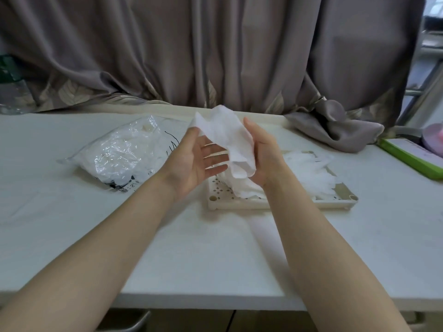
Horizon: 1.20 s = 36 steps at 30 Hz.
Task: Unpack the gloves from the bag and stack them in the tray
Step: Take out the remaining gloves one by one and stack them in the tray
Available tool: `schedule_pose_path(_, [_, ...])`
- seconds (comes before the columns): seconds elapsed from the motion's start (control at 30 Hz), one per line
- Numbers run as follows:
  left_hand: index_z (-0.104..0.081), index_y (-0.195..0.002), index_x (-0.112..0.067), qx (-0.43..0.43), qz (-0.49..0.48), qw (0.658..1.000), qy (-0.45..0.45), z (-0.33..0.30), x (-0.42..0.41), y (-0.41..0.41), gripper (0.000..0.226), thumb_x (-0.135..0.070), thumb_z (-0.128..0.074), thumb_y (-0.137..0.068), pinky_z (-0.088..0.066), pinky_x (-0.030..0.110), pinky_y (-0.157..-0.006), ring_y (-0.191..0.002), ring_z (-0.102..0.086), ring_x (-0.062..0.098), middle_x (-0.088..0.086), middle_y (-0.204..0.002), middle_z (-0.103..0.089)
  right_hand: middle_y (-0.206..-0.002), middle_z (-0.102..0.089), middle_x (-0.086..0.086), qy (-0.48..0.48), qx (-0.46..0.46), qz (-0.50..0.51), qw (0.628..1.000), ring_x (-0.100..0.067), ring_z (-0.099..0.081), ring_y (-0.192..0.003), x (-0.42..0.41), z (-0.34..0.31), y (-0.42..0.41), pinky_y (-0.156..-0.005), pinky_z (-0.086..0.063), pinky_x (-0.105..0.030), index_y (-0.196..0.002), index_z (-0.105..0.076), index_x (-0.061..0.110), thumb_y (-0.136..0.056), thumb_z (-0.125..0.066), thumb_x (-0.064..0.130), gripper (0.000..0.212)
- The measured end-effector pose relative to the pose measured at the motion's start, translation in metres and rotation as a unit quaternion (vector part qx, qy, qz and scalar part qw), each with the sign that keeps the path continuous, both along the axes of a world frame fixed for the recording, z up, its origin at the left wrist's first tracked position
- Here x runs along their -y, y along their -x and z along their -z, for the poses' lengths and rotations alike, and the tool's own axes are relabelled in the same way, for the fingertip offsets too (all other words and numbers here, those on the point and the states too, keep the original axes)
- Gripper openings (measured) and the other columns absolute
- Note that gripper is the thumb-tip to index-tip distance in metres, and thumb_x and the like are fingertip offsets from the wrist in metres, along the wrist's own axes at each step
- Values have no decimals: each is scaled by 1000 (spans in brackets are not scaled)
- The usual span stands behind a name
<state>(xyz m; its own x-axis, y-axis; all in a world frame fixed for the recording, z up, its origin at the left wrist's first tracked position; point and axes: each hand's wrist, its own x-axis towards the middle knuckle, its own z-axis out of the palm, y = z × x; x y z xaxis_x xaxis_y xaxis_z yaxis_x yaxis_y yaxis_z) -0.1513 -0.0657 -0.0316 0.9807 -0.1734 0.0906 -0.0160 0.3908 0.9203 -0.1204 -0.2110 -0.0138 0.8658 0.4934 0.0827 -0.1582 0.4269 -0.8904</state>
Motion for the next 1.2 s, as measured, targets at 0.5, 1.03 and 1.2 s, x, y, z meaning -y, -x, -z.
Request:
schedule_pose_path(0.5, [-60,-104,-9,-63,-55,987,136,-6,24,8,35,-27,-30,-102,-55,31,-77,-86,-67,16,-2,-87,-73,-89,-66,-10,363,52,-103,925,-21,-63,-77,80,-14,22,-80,-47,-37,-103,-63,7,-87,-55,32,30])
schedule_pose_path(1.03, [-68,-81,-3,1,296,941,165,4,-11,31,32,-21,-42,-76,-25,30,-109,-124,-47,32,15,-133,-51,-75,-58,1,285,102,227,926,-6,-51,-62,89,-7,21,-61,-36,-20,-74,-53,18,-85,-66,15,18])
schedule_pose_path(1.2, [-66,-79,-9,-51,74,990,-112,-11,2,28,45,-41,-38,-91,-52,35,-82,-90,-66,26,13,-105,-68,-80,-63,9,182,190,217,940,-7,-56,-79,85,-24,34,-77,-38,-26,-85,-64,22,-91,-58,13,13])
